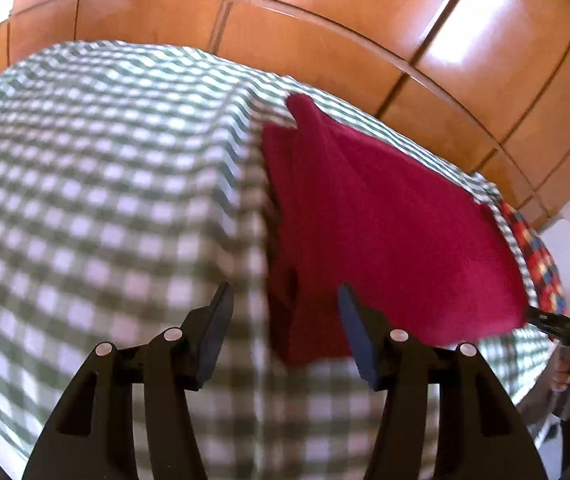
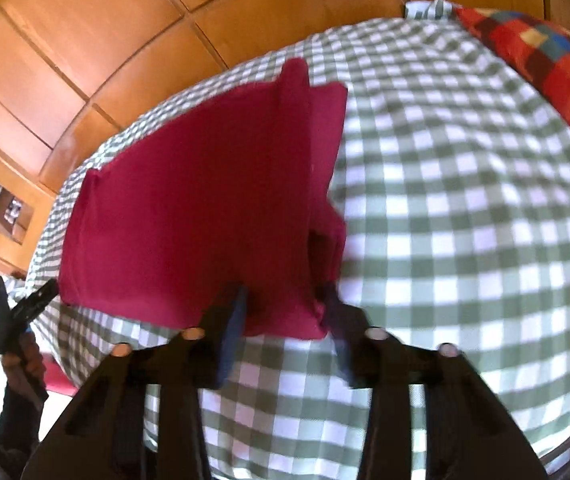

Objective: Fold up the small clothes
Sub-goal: 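Grasp the folded sweater edge with the left gripper and straighten it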

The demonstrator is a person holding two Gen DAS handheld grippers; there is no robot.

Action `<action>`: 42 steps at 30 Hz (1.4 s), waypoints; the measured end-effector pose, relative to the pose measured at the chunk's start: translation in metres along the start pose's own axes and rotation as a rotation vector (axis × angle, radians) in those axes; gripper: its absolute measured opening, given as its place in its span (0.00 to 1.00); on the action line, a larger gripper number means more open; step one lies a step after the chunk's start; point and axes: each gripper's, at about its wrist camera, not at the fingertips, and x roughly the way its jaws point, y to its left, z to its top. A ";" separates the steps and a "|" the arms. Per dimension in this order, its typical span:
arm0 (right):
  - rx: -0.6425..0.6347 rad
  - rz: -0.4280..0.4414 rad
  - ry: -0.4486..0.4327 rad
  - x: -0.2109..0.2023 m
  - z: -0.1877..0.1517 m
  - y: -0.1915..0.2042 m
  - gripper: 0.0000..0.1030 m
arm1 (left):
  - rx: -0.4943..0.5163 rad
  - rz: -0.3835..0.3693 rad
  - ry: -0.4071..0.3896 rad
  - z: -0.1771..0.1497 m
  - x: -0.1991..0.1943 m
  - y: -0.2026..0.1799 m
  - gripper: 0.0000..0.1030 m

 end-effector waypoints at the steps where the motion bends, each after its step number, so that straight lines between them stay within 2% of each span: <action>1: -0.002 -0.013 -0.009 0.001 -0.002 0.003 0.20 | -0.008 -0.032 0.003 -0.007 -0.002 -0.001 0.52; 2: -0.009 -0.026 -0.019 0.002 -0.002 0.005 0.13 | -0.012 -0.051 0.011 -0.011 -0.004 -0.002 0.52; 4: -0.020 -0.038 -0.038 -0.001 0.002 0.011 0.10 | 0.023 -0.040 0.025 -0.016 -0.001 -0.008 0.50; 5: -0.035 -0.049 -0.048 -0.003 0.003 0.014 0.09 | 0.066 0.009 0.032 -0.017 0.004 -0.013 0.39; 8: -0.067 -0.108 -0.069 -0.012 0.006 0.017 0.07 | 0.078 0.022 0.046 -0.016 0.014 -0.011 0.32; 10: -0.069 -0.163 -0.043 -0.007 0.000 0.007 0.07 | 0.091 0.040 0.044 -0.014 0.017 -0.012 0.29; 12: -0.037 -0.168 -0.004 0.007 -0.011 -0.007 0.07 | 0.082 0.044 0.051 -0.014 0.021 -0.010 0.28; 18: -0.057 -0.190 -0.007 0.006 -0.009 0.000 0.08 | 0.070 0.050 0.054 -0.020 0.013 -0.008 0.28; 19: -0.068 -0.195 -0.007 0.003 -0.007 0.005 0.15 | 0.070 0.056 0.048 -0.021 0.010 -0.008 0.28; 20: -0.074 -0.205 -0.010 0.001 -0.005 0.008 0.30 | 0.073 0.067 0.034 -0.021 0.004 -0.008 0.29; 22: -0.100 -0.250 -0.050 -0.008 0.000 0.014 0.44 | 0.066 0.070 0.009 -0.018 -0.004 -0.008 0.29; 25: -0.139 -0.268 -0.104 -0.016 0.009 0.030 0.44 | 0.034 0.057 -0.025 -0.007 -0.011 -0.006 0.29; 28: -0.182 -0.262 -0.151 -0.013 0.022 0.053 0.59 | -0.013 0.031 -0.056 0.008 -0.010 -0.001 0.38; 32: -0.236 -0.279 -0.168 0.012 0.043 0.083 0.59 | -0.018 -0.004 -0.073 0.032 -0.001 -0.005 0.38; 37: -0.180 -0.283 -0.171 0.042 0.064 0.090 0.59 | 0.019 -0.028 -0.036 0.050 0.024 -0.019 0.37; 40: -0.132 -0.309 -0.154 0.058 0.069 0.078 0.59 | 0.048 -0.025 -0.011 0.054 0.038 -0.025 0.08; 42: -0.087 -0.275 -0.134 0.070 0.063 0.063 0.59 | 0.063 0.031 -0.016 0.049 0.041 -0.029 0.07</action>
